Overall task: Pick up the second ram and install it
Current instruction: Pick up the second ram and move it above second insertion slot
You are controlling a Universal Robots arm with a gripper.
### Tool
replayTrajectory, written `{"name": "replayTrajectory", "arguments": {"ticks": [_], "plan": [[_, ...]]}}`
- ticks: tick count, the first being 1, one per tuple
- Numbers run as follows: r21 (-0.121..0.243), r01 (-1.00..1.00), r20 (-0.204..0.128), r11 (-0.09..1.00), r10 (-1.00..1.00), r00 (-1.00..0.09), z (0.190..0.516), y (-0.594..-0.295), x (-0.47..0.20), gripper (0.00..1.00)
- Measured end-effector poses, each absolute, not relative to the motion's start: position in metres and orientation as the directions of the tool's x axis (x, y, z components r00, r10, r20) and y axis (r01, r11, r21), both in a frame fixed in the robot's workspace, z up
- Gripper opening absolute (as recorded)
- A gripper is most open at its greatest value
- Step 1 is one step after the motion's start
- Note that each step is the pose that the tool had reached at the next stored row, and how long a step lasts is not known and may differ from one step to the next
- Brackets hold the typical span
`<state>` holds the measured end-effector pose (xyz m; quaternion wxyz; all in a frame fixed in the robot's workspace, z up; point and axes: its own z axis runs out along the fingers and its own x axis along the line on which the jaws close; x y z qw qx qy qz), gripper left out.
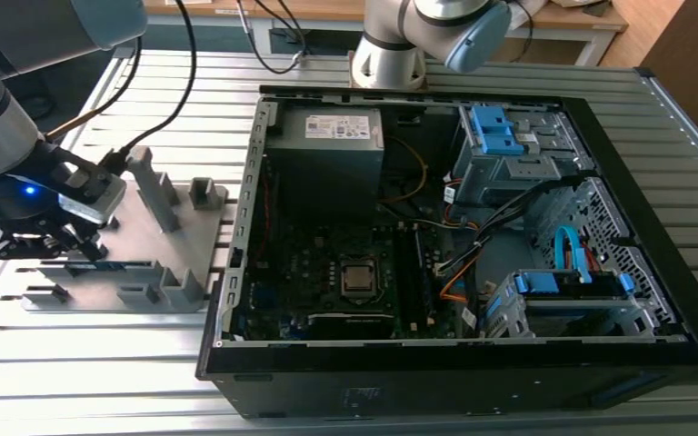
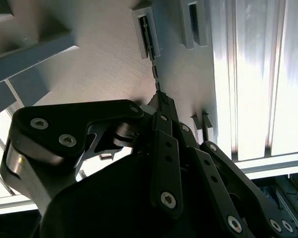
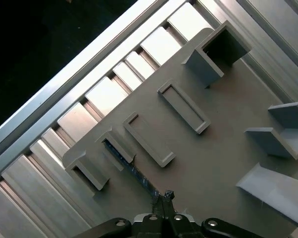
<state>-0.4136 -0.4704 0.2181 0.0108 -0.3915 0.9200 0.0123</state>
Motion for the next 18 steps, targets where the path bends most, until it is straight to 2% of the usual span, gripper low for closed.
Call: {"name": "replayTrajectory", "arguments": {"ticks": [18], "plan": [[0.014,-0.795,-0.029,0.606,-0.795,-0.606,0.2181,-0.4704,-0.4136,0.10]]}}
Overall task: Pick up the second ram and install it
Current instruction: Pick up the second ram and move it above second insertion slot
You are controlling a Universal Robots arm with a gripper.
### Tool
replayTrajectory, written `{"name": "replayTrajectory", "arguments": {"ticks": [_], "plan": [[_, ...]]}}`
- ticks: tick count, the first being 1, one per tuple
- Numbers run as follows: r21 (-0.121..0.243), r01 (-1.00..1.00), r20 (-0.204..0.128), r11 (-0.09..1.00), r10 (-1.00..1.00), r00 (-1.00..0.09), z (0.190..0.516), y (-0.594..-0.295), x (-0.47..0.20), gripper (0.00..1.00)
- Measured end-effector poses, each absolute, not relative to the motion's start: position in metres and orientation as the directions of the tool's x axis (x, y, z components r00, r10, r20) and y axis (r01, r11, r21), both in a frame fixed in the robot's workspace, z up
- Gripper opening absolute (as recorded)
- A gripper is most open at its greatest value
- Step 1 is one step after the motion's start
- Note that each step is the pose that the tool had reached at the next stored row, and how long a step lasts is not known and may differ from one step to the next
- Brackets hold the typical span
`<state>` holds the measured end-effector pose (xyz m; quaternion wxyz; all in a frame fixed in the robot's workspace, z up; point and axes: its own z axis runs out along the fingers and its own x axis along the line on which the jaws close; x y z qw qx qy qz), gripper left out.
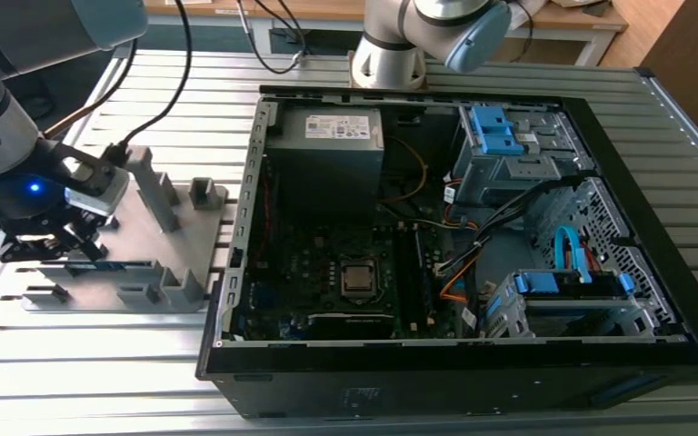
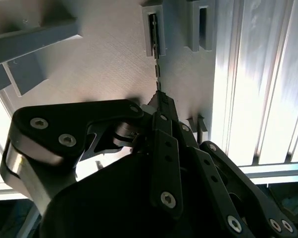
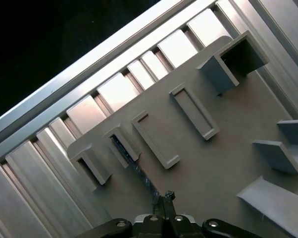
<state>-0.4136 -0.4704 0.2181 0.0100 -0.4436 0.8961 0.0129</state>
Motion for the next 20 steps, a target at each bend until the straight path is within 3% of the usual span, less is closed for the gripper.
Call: {"name": "replayTrajectory", "arguments": {"ticks": [20], "plan": [[0.014,-0.857,-0.029,0.515,-0.857,-0.515,0.2181,-0.4704,-0.4136,0.10]]}}
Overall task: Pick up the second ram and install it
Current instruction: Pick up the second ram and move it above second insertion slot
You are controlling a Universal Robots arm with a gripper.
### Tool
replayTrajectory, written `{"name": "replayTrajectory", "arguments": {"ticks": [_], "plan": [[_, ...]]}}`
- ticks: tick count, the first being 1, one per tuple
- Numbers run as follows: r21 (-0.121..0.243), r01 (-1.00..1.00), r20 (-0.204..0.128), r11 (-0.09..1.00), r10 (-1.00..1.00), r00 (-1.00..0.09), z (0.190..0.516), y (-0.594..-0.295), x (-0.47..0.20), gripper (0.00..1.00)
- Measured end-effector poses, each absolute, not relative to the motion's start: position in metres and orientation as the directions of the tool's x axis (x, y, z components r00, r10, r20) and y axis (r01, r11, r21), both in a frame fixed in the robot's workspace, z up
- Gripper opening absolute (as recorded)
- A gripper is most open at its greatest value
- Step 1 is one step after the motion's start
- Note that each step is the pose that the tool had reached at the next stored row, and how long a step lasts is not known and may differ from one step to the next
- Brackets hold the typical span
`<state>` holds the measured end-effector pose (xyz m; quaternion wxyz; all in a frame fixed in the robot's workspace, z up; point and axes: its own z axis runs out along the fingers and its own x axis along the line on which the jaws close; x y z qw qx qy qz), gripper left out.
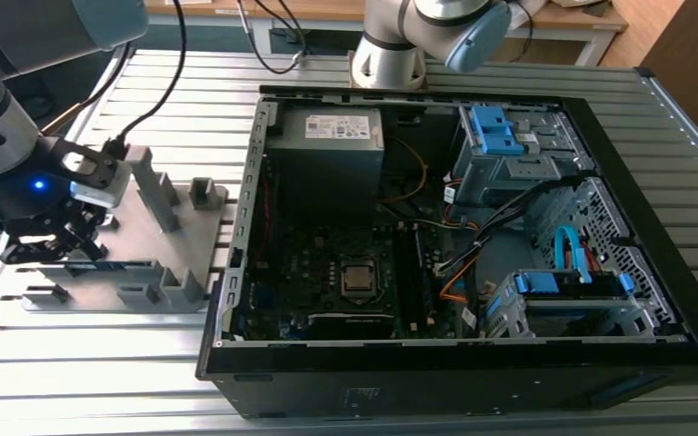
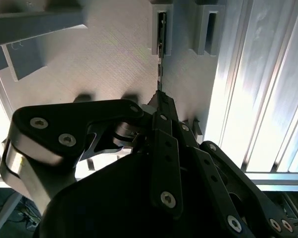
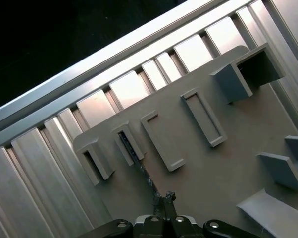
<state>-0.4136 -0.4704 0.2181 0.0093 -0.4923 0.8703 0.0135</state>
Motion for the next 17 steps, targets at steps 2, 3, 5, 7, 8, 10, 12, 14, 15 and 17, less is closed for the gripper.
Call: {"name": "replayTrajectory", "arguments": {"ticks": [2,3,5,7,8,10,12,14,15,17], "plan": [[0.014,-0.863,-0.029,0.506,-0.862,-0.506,0.2181,-0.4704,-0.4136,0.10],[0.014,-0.866,-0.030,0.501,-0.865,-0.501,0.2181,-0.4704,-0.4136,0.10],[0.014,-0.871,-0.030,0.491,-0.871,-0.491,0.2181,-0.4704,-0.4136,0.10],[0.014,-0.876,-0.029,0.481,-0.876,-0.482,0.2182,-0.4704,-0.4136,0.10],[0.015,-0.879,-0.030,0.477,-0.878,-0.477,0.2182,-0.4704,-0.4136,0.10],[0.017,-0.883,-0.034,0.469,-0.882,-0.470,0.2181,-0.4705,-0.4135,0.10],[0.020,-0.886,-0.040,0.463,-0.885,-0.463,0.2182,-0.4704,-0.4136,0.10],[0.021,-0.892,-0.042,0.452,-0.891,-0.453,0.2181,-0.4703,-0.4136,0.10],[0.021,-0.894,-0.042,0.448,-0.893,-0.448,0.2181,-0.4703,-0.4136,0.10],[0.021,-0.898,-0.042,0.440,-0.897,-0.441,0.2181,-0.4704,-0.4136,0.10]]}}
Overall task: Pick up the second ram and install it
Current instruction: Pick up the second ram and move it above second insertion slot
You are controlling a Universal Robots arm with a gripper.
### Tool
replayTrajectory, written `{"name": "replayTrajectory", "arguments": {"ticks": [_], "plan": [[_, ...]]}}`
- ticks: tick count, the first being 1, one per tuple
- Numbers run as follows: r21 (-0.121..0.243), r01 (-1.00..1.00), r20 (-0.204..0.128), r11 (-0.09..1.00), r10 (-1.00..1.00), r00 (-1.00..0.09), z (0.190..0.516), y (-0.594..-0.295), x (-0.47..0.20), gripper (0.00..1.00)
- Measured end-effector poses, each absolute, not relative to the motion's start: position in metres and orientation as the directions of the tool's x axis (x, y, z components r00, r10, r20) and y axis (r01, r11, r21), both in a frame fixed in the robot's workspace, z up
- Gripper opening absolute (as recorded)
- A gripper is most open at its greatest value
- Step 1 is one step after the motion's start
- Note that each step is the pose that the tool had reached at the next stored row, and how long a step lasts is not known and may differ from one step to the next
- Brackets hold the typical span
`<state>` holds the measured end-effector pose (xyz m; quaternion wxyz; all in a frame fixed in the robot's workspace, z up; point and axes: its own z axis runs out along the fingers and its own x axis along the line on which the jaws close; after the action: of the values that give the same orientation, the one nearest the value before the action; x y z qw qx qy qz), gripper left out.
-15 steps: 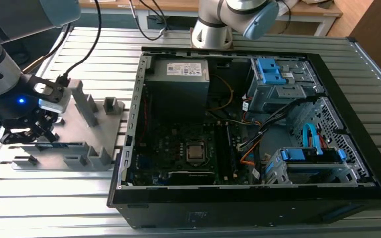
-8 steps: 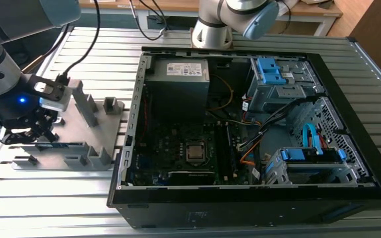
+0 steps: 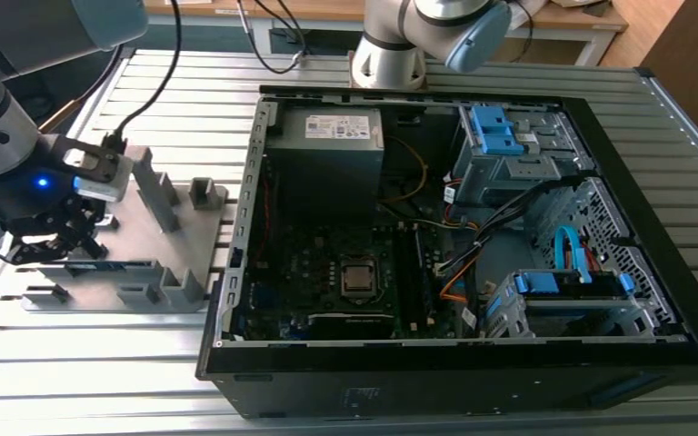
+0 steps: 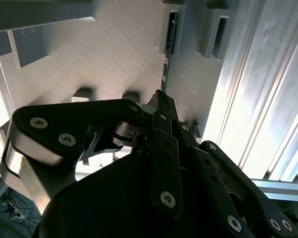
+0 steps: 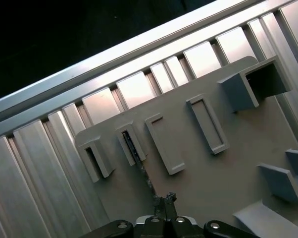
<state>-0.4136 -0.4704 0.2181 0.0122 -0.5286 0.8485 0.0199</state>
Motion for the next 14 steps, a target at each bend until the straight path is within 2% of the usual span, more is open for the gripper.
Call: {"name": "replayTrajectory", "arguments": {"ticks": [14], "plan": [[0.020,-0.929,-0.041,0.369,-0.928,-0.370,0.2181,-0.4704,-0.4136,0.10]]}}
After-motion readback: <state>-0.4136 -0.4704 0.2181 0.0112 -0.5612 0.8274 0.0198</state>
